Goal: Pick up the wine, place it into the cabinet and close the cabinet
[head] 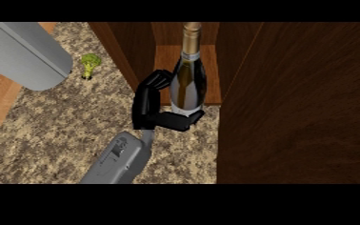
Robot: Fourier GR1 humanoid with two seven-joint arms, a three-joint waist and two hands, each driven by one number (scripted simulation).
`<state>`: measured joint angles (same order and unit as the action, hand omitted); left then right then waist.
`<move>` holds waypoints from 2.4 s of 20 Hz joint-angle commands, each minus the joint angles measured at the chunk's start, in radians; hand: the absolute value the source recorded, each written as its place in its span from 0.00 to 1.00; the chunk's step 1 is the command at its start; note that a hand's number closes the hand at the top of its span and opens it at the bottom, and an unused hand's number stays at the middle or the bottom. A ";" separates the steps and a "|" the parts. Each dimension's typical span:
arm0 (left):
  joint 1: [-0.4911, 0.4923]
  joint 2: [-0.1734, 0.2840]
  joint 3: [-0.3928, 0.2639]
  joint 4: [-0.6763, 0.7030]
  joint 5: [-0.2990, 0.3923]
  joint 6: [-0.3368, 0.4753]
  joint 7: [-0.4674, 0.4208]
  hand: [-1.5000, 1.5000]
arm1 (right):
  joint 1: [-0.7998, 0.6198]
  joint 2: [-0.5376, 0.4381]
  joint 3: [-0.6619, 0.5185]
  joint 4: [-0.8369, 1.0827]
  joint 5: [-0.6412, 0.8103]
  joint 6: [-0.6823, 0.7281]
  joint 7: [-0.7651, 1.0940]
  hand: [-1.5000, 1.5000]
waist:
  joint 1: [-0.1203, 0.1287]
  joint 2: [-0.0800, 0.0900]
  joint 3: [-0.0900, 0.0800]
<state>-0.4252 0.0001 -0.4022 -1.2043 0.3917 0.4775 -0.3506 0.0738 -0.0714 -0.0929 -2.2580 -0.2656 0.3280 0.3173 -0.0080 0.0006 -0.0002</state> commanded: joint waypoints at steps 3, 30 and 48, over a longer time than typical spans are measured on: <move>-0.062 0.000 -0.059 0.172 0.121 0.067 -0.122 1.00 | -0.044 -0.059 -0.079 0.000 -0.108 0.006 0.068 0.00 | -0.008 0.002 0.000; -0.287 0.000 -0.084 0.640 0.521 -0.198 -0.358 1.00 | 0.008 0.000 -0.043 0.019 -0.047 0.020 -0.021 0.00 | -0.012 0.003 0.000; -0.524 0.000 -0.047 0.904 0.627 -0.210 -0.317 1.00 | -0.041 0.029 0.026 0.045 0.017 -0.013 -0.003 0.00 | -0.026 0.009 -0.001</move>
<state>-0.8903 -0.0003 -0.4753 -0.3464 1.0147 0.2771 -0.6808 0.0366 -0.0693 -0.1027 -2.2111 -0.2859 0.3384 0.3111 -0.0349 0.0146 -0.0021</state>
